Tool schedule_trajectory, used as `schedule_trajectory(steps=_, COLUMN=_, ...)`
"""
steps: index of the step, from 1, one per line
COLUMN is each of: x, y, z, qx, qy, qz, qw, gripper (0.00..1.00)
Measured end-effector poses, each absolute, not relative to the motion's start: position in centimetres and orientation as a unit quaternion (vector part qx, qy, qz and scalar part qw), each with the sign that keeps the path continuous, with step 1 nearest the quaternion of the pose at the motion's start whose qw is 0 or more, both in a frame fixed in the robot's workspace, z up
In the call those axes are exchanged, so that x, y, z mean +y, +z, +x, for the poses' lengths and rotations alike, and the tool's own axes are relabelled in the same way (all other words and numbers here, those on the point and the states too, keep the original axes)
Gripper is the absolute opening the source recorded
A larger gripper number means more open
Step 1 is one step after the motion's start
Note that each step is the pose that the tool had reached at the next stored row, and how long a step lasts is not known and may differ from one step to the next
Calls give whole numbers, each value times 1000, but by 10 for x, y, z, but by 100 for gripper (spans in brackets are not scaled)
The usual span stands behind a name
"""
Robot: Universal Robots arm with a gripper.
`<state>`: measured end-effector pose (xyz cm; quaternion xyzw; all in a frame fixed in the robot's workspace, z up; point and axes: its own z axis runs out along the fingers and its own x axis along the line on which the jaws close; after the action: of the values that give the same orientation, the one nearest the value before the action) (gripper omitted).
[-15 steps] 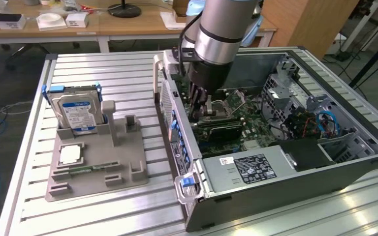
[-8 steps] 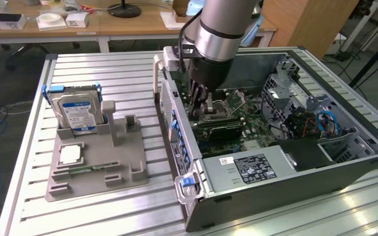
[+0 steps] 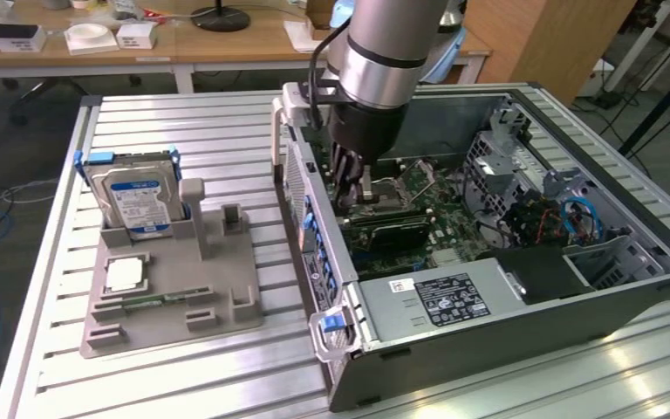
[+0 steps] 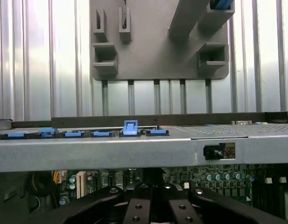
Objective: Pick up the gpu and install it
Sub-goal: 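Press down on the gpu until it lock into place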
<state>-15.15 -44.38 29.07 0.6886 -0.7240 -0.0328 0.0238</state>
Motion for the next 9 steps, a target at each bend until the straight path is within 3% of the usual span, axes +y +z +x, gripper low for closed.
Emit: schedule_trajectory(steps=9, x=-444, y=291, z=-155, qx=-724, qy=-32, qz=689, qw=24, gripper=11)
